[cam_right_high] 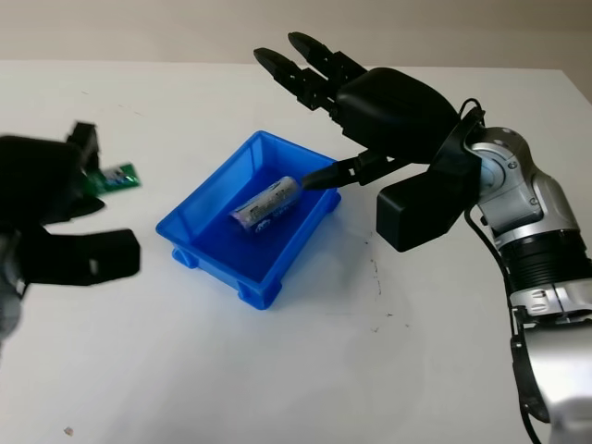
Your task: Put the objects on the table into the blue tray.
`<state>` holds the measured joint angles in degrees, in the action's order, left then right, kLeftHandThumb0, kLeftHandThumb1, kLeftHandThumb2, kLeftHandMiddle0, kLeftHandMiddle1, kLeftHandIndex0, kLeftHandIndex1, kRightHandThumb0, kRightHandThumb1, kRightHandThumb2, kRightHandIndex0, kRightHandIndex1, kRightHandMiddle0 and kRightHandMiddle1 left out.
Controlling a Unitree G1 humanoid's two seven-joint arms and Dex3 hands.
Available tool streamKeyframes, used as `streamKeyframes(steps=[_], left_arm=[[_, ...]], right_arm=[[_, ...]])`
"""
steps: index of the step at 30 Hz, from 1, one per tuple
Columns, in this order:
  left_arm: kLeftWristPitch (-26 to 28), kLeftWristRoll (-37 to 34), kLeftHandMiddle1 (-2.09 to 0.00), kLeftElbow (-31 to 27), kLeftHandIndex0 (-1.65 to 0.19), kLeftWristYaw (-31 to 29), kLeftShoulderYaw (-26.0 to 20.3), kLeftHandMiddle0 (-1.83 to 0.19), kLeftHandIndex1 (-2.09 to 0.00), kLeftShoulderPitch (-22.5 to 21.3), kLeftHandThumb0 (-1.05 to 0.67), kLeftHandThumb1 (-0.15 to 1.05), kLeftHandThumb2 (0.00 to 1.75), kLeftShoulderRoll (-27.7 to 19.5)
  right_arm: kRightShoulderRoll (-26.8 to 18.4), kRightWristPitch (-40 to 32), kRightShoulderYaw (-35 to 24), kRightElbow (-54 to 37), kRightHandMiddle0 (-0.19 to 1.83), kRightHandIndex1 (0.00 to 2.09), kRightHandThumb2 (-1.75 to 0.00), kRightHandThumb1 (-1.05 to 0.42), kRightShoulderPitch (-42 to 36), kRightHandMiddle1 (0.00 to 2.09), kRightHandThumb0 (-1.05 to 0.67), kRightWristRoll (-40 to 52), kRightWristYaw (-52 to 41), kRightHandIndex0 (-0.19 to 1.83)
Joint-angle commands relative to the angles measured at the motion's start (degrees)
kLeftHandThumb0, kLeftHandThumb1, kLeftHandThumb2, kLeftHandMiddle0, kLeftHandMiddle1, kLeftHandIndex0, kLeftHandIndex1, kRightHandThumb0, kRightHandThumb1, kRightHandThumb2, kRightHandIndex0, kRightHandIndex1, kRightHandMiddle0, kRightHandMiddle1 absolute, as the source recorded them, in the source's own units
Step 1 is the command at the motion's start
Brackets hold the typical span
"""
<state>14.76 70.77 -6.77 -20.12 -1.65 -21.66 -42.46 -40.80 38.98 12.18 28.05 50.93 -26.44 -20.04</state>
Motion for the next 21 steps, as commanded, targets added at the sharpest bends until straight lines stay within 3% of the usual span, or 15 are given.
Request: streamKeyframes(steps=[1, 4, 7, 10, 14, 16, 18, 21], left_arm=[[0.39, 0.03, -2.09, 1.38, -0.18, 1.29, -0.91, -0.74, -2.09, -2.93, -0.35, 1.05, 0.26, -2.67], [-0.24, 2.55, -2.09, 4.28, -0.23, 6.12, 0.59, -0.72, -2.09, -5.27, -0.35, 1.05, 0.18, -5.82], [0.58, 1.89, -2.09, 4.64, -0.23, 5.10, 1.01, -0.75, -2.09, -8.55, -0.38, 1.05, 0.20, -6.15], [1.36, 2.37, -2.09, 0.36, -0.19, 2.65, 2.15, -0.78, -2.09, -11.09, -0.41, 1.05, 0.21, -5.00], [-1.89, -1.69, -2.09, -7.72, -0.46, 4.28, 3.38, -0.92, -2.09, -12.33, -0.36, 1.05, 0.16, -1.64], [-2.47, -5.38, -2.09, -11.12, -0.51, 3.05, 3.67, -0.95, -2.09, -12.51, -0.32, 1.05, 0.18, 1.10], [-3.62, -8.00, -2.09, -13.98, -0.42, 2.46, 4.61, -0.94, -2.09, -12.22, -0.32, 1.05, 0.20, 3.30], [-5.13, -9.96, -2.09, -16.59, -0.53, 1.14, 6.34, -0.98, -2.09, -11.85, -0.32, 1.05, 0.23, 5.74]], right_arm=[[-0.47, 0.12, -0.65, -0.46, -0.19, 0.00, -0.39, -1.05, -0.07, 0.00, -0.80, 0.22, 0.12, -0.19], [-0.35, -0.09, -0.67, -0.41, -0.19, 0.00, -0.39, -1.05, 0.08, 0.00, -0.80, 0.59, -0.23, -0.19], [-0.43, 0.30, -0.70, 0.02, -0.19, 0.00, -0.39, -1.05, 0.35, 0.00, -0.80, 0.40, 0.12, -0.19], [-0.51, 0.09, -0.93, -0.02, -0.19, 0.00, -0.40, -1.05, 0.27, 0.00, -0.80, 0.36, 0.39, -0.19], [0.46, -1.38, -2.13, 0.16, -0.19, 0.00, -0.45, -1.05, -0.94, 0.00, -0.81, 0.91, 2.89, -0.19], [2.53, -4.99, -3.95, 0.03, -0.19, 0.00, -0.45, -1.05, -2.39, 0.00, -0.82, 5.09, 2.59, -0.19], [5.33, -9.43, -6.37, 0.49, -0.19, 0.00, -0.48, -1.05, -3.82, 0.00, -0.82, 10.75, 2.10, -0.19], [9.13, -18.14, -9.96, -0.58, -0.19, 0.00, -0.57, -1.05, -5.64, 0.00, -0.83, 16.87, 2.91, -0.19]])
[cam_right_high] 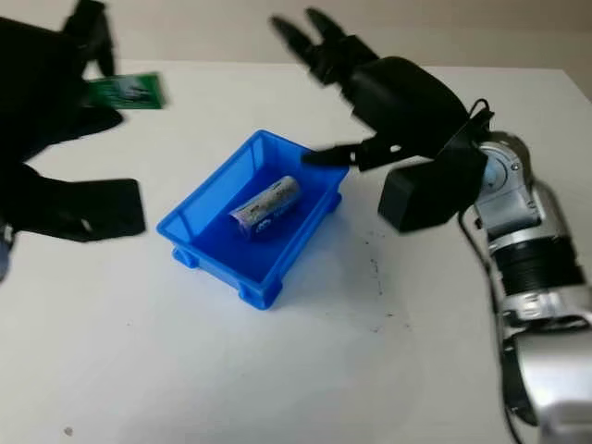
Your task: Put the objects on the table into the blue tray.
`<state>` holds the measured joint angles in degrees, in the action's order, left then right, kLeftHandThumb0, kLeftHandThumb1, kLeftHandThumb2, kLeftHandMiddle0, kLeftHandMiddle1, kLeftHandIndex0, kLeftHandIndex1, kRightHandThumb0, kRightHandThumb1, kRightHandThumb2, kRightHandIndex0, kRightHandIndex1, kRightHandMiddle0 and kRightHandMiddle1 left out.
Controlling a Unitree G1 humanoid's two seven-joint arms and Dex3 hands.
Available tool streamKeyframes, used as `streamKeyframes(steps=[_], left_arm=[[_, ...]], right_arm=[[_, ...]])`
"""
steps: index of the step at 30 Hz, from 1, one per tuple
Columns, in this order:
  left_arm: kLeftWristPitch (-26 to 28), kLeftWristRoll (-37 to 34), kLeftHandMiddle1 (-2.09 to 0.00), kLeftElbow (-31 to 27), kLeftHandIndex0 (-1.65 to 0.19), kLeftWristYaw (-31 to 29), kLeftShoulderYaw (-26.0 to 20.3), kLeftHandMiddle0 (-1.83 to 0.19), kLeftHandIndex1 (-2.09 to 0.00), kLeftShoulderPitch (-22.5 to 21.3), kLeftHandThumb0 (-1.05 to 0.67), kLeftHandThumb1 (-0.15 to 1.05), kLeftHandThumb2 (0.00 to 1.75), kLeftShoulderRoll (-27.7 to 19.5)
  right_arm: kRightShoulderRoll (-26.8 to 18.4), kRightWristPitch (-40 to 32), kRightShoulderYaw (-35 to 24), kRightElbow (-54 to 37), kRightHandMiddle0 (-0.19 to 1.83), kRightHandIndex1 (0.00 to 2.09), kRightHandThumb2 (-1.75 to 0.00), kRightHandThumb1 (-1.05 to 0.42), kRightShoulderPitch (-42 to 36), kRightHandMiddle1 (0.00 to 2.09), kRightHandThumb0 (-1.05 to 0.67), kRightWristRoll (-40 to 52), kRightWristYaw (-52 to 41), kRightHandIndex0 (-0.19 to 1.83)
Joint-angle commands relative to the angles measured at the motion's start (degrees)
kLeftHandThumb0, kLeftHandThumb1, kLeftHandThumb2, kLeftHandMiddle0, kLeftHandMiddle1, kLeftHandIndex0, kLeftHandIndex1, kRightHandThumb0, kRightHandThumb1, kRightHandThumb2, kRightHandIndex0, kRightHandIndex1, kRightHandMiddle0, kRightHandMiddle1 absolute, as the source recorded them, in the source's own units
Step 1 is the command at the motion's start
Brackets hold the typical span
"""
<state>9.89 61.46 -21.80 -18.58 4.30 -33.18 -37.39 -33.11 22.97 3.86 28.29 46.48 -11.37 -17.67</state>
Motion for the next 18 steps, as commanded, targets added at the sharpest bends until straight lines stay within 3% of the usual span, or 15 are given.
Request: streamKeyframes(steps=[1, 5, 9, 18], left_arm=[[-0.54, -0.94, -2.09, -2.09, -0.56, -0.84, 0.91, -1.00, -2.09, -0.21, -0.32, 1.05, 0.21, 1.39], [-1.94, -1.35, -2.09, -4.15, -0.61, -2.67, 2.42, -1.06, -2.09, 0.53, -0.32, 1.05, 0.25, 3.09], [-2.68, -1.76, -2.09, -6.09, -0.55, -5.03, 3.11, -1.07, -2.09, 1.46, -0.26, 1.05, 0.23, 4.38], [-4.84, -2.85, -2.09, -5.44, -0.53, -11.28, 4.58, -1.15, -2.09, 1.74, -0.26, 1.05, 0.28, 4.59]], right_arm=[[2.67, -5.07, -2.79, -1.49, -0.19, 0.00, -0.61, -1.05, -1.79, 0.00, -0.80, 3.13, 1.54, -0.19], [7.52, -17.16, -8.75, -2.88, -0.19, 0.00, -0.65, -1.05, -4.04, 0.00, -0.74, 13.83, 1.21, -0.19], [9.66, -26.91, -12.36, -5.53, -0.19, 0.00, -0.68, -1.05, -6.53, 0.00, -0.75, 18.46, 3.39, -0.19], [11.54, -33.05, -14.14, -12.24, -0.19, 0.00, -0.69, -1.05, -10.91, 0.00, -0.71, 20.13, 5.93, -0.19]])
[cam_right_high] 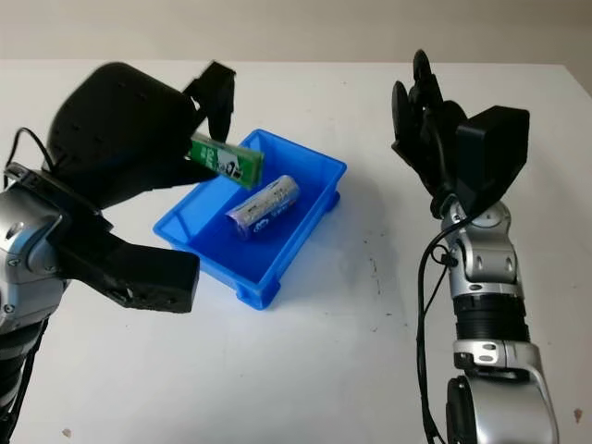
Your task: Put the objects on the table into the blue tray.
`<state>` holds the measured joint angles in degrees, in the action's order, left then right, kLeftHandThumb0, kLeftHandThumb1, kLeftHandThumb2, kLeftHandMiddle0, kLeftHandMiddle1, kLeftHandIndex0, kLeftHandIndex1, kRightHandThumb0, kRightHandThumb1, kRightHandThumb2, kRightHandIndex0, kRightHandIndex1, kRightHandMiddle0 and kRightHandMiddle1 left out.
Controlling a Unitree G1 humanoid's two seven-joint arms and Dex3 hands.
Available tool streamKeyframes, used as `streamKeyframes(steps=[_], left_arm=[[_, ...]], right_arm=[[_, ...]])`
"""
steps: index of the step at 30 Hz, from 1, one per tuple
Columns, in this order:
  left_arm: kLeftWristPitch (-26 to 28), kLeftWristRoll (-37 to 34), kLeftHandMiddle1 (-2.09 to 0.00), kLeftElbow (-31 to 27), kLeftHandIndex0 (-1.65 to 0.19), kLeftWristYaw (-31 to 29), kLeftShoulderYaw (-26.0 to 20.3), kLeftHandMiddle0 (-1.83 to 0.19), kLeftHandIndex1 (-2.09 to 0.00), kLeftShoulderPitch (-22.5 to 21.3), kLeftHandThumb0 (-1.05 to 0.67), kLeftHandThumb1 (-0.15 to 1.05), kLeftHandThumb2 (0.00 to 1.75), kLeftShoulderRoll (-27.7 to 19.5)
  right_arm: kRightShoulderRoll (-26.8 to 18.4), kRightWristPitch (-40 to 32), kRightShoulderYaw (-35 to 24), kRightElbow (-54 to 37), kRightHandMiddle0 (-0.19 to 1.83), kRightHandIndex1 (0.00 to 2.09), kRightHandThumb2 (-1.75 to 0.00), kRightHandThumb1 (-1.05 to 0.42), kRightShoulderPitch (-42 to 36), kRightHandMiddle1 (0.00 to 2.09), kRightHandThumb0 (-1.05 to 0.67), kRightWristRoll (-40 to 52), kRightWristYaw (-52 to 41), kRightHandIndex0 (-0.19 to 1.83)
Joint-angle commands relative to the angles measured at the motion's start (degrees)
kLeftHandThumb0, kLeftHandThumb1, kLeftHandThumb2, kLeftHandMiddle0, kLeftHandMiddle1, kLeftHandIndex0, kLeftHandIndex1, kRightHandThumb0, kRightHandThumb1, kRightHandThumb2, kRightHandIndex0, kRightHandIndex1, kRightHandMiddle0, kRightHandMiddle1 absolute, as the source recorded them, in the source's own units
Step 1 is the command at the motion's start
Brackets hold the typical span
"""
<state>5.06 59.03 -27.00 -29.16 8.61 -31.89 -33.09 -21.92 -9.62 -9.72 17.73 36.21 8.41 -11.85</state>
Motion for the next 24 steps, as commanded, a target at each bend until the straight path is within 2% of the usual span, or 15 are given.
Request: streamKeyframes(steps=[1, 8, 9, 11, 12, 13, 14, 15, 16, 17, 19, 24], left_arm=[[-0.02, -0.14, -2.09, 0.17, -0.54, -1.11, 0.56, -1.15, -2.09, 0.39, -0.27, 1.05, 0.30, 0.29], [-3.26, -1.01, -2.09, 4.92, -0.56, 5.05, 1.10, -1.17, -2.09, 0.72, -0.36, 1.05, 0.24, 1.10], [-3.92, -1.55, -2.09, 5.50, -0.42, 6.44, 0.97, -1.15, -2.09, 0.80, -0.37, 1.05, 0.24, 1.26], [-4.63, -2.23, -2.09, 6.29, -0.19, 7.92, 0.90, -0.86, -2.00, 0.82, -0.45, 1.05, 0.25, 1.32], [-4.60, -3.65, -2.09, 6.59, -0.13, 6.68, 0.86, -0.76, -1.97, 0.59, -0.46, 1.05, 0.25, 1.27], [-4.52, -4.73, -1.51, 6.76, 0.02, 5.63, 0.85, -0.27, -1.29, 0.41, -0.55, 1.05, 0.30, 1.20], [-5.54, -6.68, -1.28, 7.36, 0.02, 5.34, 0.64, -0.12, -0.95, 0.29, -0.58, 1.05, 0.31, 0.75], [-6.36, -8.07, -0.86, 7.80, 0.05, 5.28, 0.47, -0.04, -0.69, 0.21, -0.61, 1.05, 0.30, 0.38], [-7.10, -9.64, -0.44, 8.38, 0.04, 5.34, 0.21, -0.05, -0.44, 0.23, -0.63, 1.05, 0.30, 0.16], [-7.58, -10.76, -0.27, 8.80, 0.06, 5.37, 0.03, -0.02, -0.32, 0.23, -0.64, 1.05, 0.30, 0.00], [-8.29, -13.07, -0.10, 9.58, 0.10, 5.53, -0.37, 0.02, -0.21, 0.27, -0.64, 1.05, 0.32, -0.08], [-10.20, -17.30, -0.02, 11.46, 0.16, 7.32, -1.26, 0.15, -0.12, 0.00, -0.60, 1.05, 0.26, -0.04]], right_arm=[[0.30, -0.73, -0.54, -2.02, -0.19, 0.00, -0.69, -1.05, -0.79, 0.00, -0.71, 0.35, 0.08, -0.19], [0.24, -1.99, -0.51, -4.00, -0.19, 0.00, -0.69, -1.05, -1.42, 0.00, -0.70, 0.21, 0.29, -0.19], [0.22, -2.01, -0.50, -4.12, -0.19, 0.00, -0.69, -1.05, -1.49, 0.00, -0.70, 0.16, 0.31, -0.19], [0.19, -2.00, -0.48, -4.38, -0.19, 0.00, -0.68, -1.05, -1.59, 0.00, -0.70, 0.09, 0.32, -0.19], [0.13, -2.03, -0.42, -4.56, -0.19, 0.00, -0.68, -1.05, -1.62, 0.00, -0.70, 0.12, 0.17, -0.19], [0.10, -2.07, -0.39, -4.70, -0.19, 0.00, -0.68, -1.05, -1.64, 0.00, -0.70, 0.14, 0.07, -0.19], [0.08, -2.12, -0.33, -4.88, -0.19, 0.00, -0.68, -1.05, -1.65, 0.00, -0.70, 0.11, 0.04, -0.19], [0.07, -2.17, -0.29, -5.01, -0.19, 0.00, -0.69, -1.05, -1.66, 0.00, -0.70, 0.08, 0.03, -0.19], [0.04, -2.23, -0.26, -5.09, -0.19, 0.00, -0.69, -1.05, -1.63, 0.00, -0.69, 0.16, -0.15, -0.19], [0.02, -2.29, -0.25, -5.15, -0.19, 0.00, -0.69, -1.05, -1.61, 0.00, -0.69, 0.21, -0.29, -0.19], [0.13, -2.52, -0.26, -5.33, -0.19, 0.00, -0.70, -1.05, -1.50, 0.00, -0.69, 0.27, -0.37, -0.19], [0.18, -2.96, 0.05, -5.83, -0.19, 0.00, -0.69, -1.05, -1.37, 0.00, -0.70, -0.25, -0.17, -0.19]])
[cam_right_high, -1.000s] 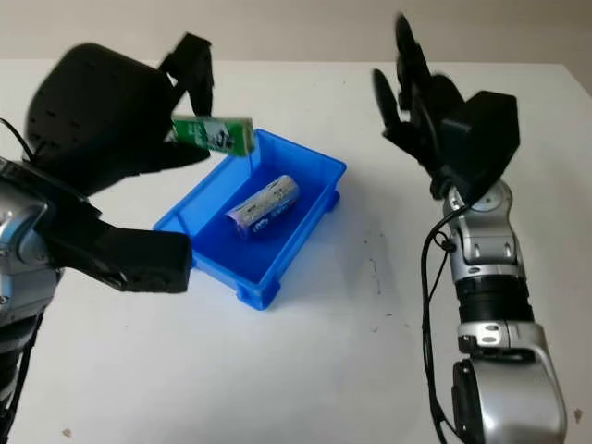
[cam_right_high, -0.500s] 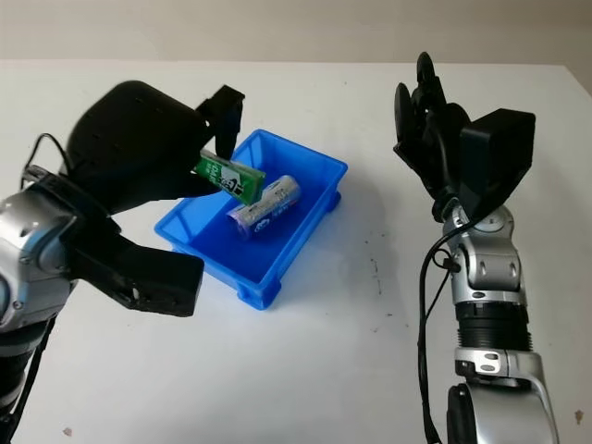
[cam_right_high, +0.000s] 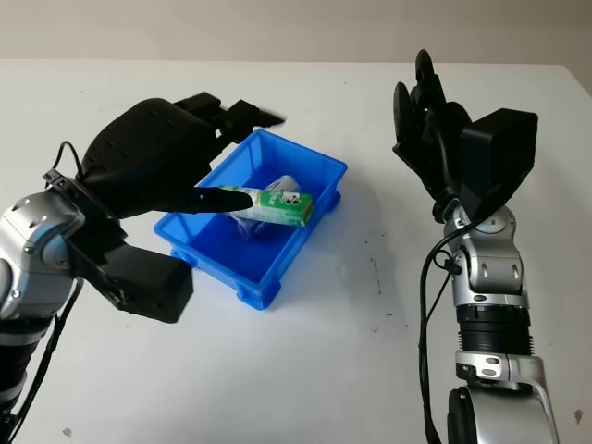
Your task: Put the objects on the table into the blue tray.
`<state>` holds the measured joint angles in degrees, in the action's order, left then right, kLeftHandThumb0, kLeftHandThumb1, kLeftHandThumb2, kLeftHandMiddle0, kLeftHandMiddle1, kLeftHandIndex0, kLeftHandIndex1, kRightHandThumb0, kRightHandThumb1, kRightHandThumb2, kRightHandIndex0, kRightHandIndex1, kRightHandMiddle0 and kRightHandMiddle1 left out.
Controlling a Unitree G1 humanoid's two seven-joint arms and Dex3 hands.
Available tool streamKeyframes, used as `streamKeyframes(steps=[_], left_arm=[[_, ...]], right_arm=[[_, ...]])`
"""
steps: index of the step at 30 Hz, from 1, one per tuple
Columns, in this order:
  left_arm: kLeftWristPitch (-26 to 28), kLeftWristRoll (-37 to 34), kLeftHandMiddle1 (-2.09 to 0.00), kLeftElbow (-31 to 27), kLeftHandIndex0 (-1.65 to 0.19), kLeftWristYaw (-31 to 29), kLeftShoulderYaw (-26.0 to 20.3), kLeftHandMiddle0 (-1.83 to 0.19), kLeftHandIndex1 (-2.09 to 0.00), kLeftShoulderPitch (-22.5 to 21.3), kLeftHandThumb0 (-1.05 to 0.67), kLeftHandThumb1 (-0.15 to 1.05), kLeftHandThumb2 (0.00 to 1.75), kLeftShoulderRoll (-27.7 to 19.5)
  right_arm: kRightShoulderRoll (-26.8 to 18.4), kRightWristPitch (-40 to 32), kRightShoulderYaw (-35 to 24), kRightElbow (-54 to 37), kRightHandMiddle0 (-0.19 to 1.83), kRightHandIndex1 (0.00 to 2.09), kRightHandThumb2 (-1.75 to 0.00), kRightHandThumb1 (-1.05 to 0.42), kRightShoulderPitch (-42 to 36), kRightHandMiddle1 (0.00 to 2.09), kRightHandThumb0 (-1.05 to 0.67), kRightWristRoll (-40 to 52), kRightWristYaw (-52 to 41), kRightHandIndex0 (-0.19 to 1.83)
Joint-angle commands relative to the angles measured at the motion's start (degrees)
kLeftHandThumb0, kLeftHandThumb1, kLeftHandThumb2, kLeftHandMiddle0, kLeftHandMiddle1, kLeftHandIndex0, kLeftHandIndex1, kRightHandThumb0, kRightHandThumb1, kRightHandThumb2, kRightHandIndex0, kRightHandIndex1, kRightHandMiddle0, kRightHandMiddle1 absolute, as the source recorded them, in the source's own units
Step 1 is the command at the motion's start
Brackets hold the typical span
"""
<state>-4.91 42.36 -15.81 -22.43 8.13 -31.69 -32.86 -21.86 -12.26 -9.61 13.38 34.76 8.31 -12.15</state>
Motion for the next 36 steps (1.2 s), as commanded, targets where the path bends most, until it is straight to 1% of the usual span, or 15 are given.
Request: streamKeyframes(steps=[1, 4, 5, 6, 8, 9, 11, 13, 14, 17, 20, 22, 25, 30, 36], left_arm=[[-0.47, -0.77, -0.02, 0.37, 0.16, 0.77, -0.77, 0.16, -0.12, -0.27, -0.60, 1.05, 0.25, -0.40], [-1.09, -1.88, -0.03, 0.62, 0.14, 1.17, -1.04, 0.17, -0.11, -0.27, -0.55, 1.05, 0.17, -0.49], [-1.23, -2.47, -0.03, 0.68, 0.14, 1.24, -1.20, 0.18, -0.11, -0.25, -0.47, 1.05, 0.14, -0.46], [-1.33, -3.99, -0.03, 0.81, 0.14, 1.34, -1.73, 0.19, -0.11, -0.16, -0.44, 1.05, 0.13, -0.17], [-1.11, -7.37, -0.01, 1.40, 0.18, 1.46, -2.76, 0.19, -0.06, -0.17, -0.42, 1.05, 0.29, 0.51], [-0.73, -8.92, 0.00, 1.66, 0.18, 1.18, -3.31, 0.19, -0.05, -0.29, -0.42, 1.05, 0.33, 0.56], [-0.21, -14.36, 0.00, 2.81, 0.19, 1.67, -5.69, 0.19, -0.01, -0.74, -0.49, 1.05, 0.46, 1.81], [1.86, -22.81, 0.00, 4.59, 0.19, 3.02, -10.04, 0.19, 0.00, -1.71, -0.60, 1.05, 0.48, 4.67], [4.61, -29.03, 0.00, 6.54, 0.18, 4.64, -13.90, 0.19, -0.01, -3.10, -0.67, 1.05, 0.52, 7.36], [10.50, -42.40, -0.01, 11.84, 0.17, 8.17, -21.74, 0.18, -0.01, -6.35, -0.74, 1.05, 0.64, 11.89], [11.94, -52.53, 0.00, 21.16, 0.19, 11.31, -29.68, 0.19, 0.00, -8.04, -0.77, 1.05, 0.77, 13.51], [13.14, -56.88, 0.00, 25.50, 0.19, 12.25, -32.72, 0.19, 0.00, -7.35, -0.80, 1.05, 0.76, 13.78], [13.26, -59.15, 0.00, 28.46, 0.19, 13.96, -33.95, 0.19, 0.00, -5.55, -0.81, 1.05, 0.66, 14.41], [11.37, -59.10, 0.00, 31.27, 0.19, 16.80, -33.97, 0.19, 0.00, -2.09, -0.77, 1.05, 0.69, 15.61], [9.91, -59.74, 0.00, 32.23, 0.19, 16.19, -33.03, 0.19, 0.00, 0.03, -0.76, 1.05, 0.69, 15.84]], right_arm=[[0.21, -0.47, -0.07, -1.60, -0.19, 0.00, -0.69, -1.05, 0.08, 0.00, -0.70, -0.15, 0.25, -0.19], [0.31, -0.48, -0.04, -1.63, -0.19, 0.00, -0.69, -1.05, 0.09, 0.00, -0.69, -0.14, 0.27, -0.19], [0.30, -0.35, -0.03, -1.54, -0.19, 0.00, -0.69, -1.05, 0.09, 0.00, -0.69, -0.13, 0.20, -0.19], [0.37, -0.45, -0.03, -1.58, -0.19, 0.00, -0.69, -1.05, 0.08, 0.00, -0.69, -0.19, 0.38, -0.19], [0.43, -0.60, -0.06, -1.60, -0.19, 0.00, -0.69, -1.05, 0.09, 0.00, -0.68, -0.24, 0.58, -0.19], [0.46, -0.67, -0.10, -1.59, -0.19, 0.00, -0.69, -1.05, 0.10, 0.00, -0.68, -0.19, 0.61, -0.19], [0.55, -0.44, -0.12, -1.45, -0.19, 0.00, -0.69, -1.05, 0.15, 0.00, -0.68, -0.18, 0.64, -0.19], [0.58, -0.17, -0.06, -1.19, -0.19, 0.00, -0.69, -1.05, 0.27, 0.00, -0.69, -0.29, 0.63, -0.19], [0.63, 0.02, -0.01, -1.00, -0.19, 0.00, -0.69, -1.05, 0.35, 0.00, -0.69, -0.38, 0.62, -0.19], [0.84, 0.39, -0.03, -0.55, -0.19, 0.00, -0.70, -1.05, 0.52, 0.00, -0.69, -0.43, 0.44, -0.19], [1.13, 0.41, -0.15, -0.42, -0.19, 0.00, -0.70, -1.05, 0.49, 0.00, -0.68, -0.29, 0.42, -0.19], [1.27, 0.75, -0.22, -0.27, -0.19, 0.00, -0.71, -1.05, 0.46, 0.00, -0.68, -0.18, 0.26, -0.19], [1.35, 1.35, -0.41, 0.23, -0.19, 0.00, -0.71, -1.05, 0.50, 0.00, -0.69, 0.06, -0.14, -0.19], [1.71, 1.30, -0.55, -0.09, -0.19, 0.00, -0.71, -1.05, 0.23, 0.00, -0.68, -0.10, 0.41, -0.19], [1.82, 2.02, -0.85, 0.53, -0.19, 0.00, -0.74, -1.05, 0.19, 0.00, -0.65, 0.39, -0.11, -0.19]])
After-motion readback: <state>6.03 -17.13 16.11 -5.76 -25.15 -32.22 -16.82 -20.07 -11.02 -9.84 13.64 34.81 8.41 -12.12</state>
